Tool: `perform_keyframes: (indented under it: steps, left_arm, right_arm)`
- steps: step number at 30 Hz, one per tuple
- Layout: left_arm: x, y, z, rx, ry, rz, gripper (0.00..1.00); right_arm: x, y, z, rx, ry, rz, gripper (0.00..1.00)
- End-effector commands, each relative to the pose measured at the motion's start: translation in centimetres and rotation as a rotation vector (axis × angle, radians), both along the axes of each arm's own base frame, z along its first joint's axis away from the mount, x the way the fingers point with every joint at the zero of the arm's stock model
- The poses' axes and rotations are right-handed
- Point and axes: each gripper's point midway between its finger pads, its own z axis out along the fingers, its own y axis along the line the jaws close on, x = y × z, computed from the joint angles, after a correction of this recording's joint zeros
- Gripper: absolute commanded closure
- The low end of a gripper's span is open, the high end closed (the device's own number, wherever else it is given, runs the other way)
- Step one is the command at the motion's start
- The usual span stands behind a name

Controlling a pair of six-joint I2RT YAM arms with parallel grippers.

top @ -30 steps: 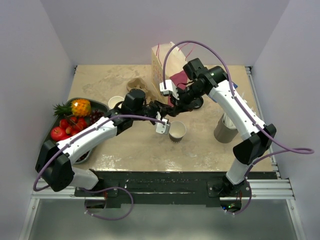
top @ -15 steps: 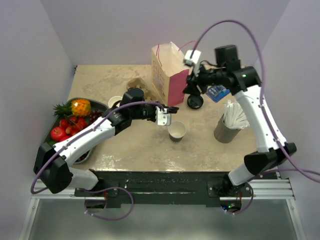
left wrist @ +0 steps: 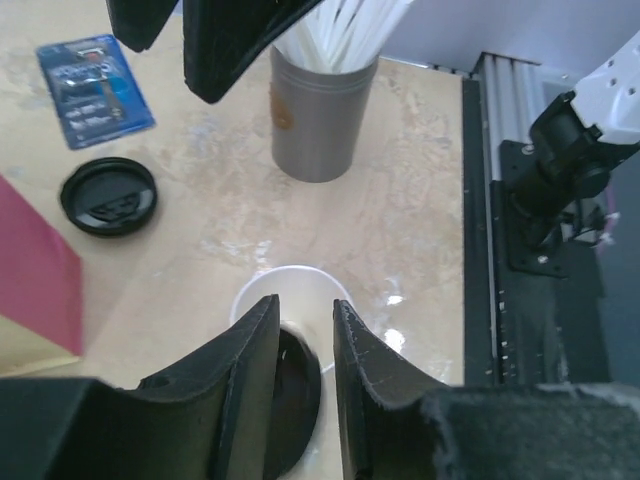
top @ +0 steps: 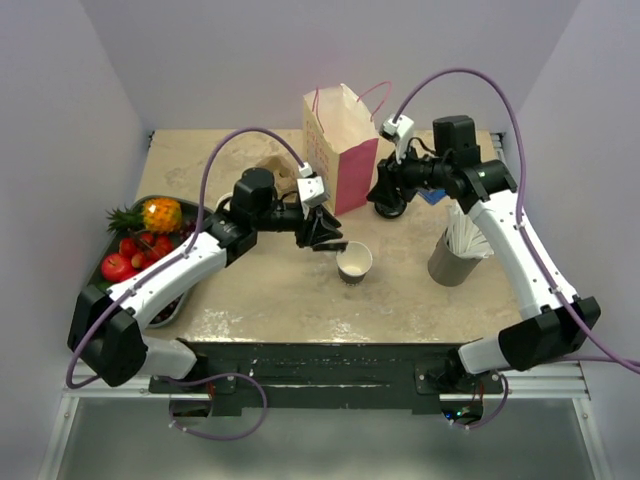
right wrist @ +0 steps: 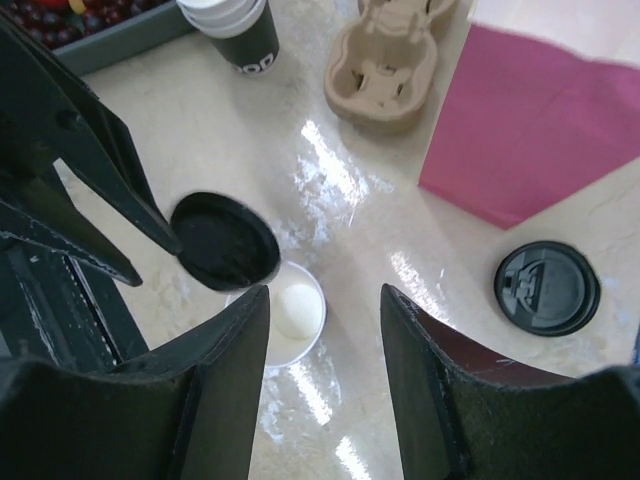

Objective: Pack the takeout coffee

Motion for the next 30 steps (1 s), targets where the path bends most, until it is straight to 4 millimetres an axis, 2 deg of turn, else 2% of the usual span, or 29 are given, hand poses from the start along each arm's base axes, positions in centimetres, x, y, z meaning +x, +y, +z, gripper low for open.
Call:
perform_keyframes:
  steps: [1,5,7,8,10,11,12,13,14,15,17,20,24,26,30]
  left_arm:
    - [-1.4,-0.9,0.2,-0.089,0.151,-0.057,0.66]
    - [-1.0,-1.2,-1.1,-0.11,0.216,-0.047,0.67]
    - [0.1,-0.8,-1.7,-0.098,0.232,0.014,0.66]
    - [1.0,-0.1,-2.1,-0.082,0.236,0.059,0.6]
    - [1.5,0.6,-1.6,-0.049,0.151,0.049,0.51]
    - [0.9,1.6,-3.5,0.04,0.188,0.062,0.5]
    - [0.9,2.1,-3.2,0.082,0.117,0.048,0.49]
    - [0.9,3.0,-4.1,0.15,0.011,0.018,0.48]
    - [0.0,4.3,-5.8,0.234,0.027,0.018,0.48]
    - [-0.5,5.4,-6.1,0.29,-0.09,-0.03,0.48]
    - [-2.1,8.0,-8.5,0.429,-0.118,-0.061,0.47]
    - [-2.9,11.2,-10.0,0.572,-0.204,-0.077,0.46]
    - [-4.1,12.6,-11.4,0.644,-0.304,-0.176,0.46]
    - [-4.8,12.6,-12.1,0.637,-0.323,-0.233,0.47]
    - [-7.1,12.9,-15.6,0.651,-0.346,-0.431,0.49]
  right_arm:
    - [-0.6,-0.2,0.2,0.024,-0.022,-0.022,0.48]
    - [-0.7,-0.2,-0.9,0.024,-0.002,-0.026,0.48]
    - [-0.8,-0.3,-1.1,0.014,-0.015,-0.011,0.47]
    - [-1.2,-0.3,-1.3,0.008,-0.015,0.008,0.47]
    - [-1.6,-0.4,-1.6,-0.017,-0.053,0.045,0.46]
    - [-1.6,-0.6,-1.9,-0.032,-0.07,0.048,0.46]
    - [-1.4,-1.0,-3.0,-0.058,-0.071,0.031,0.46]
    - [-1.2,-1.3,-3.1,-0.066,-0.086,0.02,0.47]
    - [-0.9,-1.3,-2.9,-0.065,-0.107,0.016,0.47]
    - [-0.9,-1.2,-3.0,-0.063,-0.107,0.021,0.47]
    - [-0.5,-1.0,-2.8,-0.057,-0.113,0.023,0.47]
    - [0.2,-1.0,-2.2,-0.049,-0.138,0.001,0.47]
    - [0.7,-0.9,-2.3,-0.049,-0.145,-0.008,0.47]
    - [0.9,-0.8,-2.4,-0.044,-0.147,-0.003,0.47]
    - [0.9,-0.7,-2.2,-0.042,-0.147,0.007,0.47]
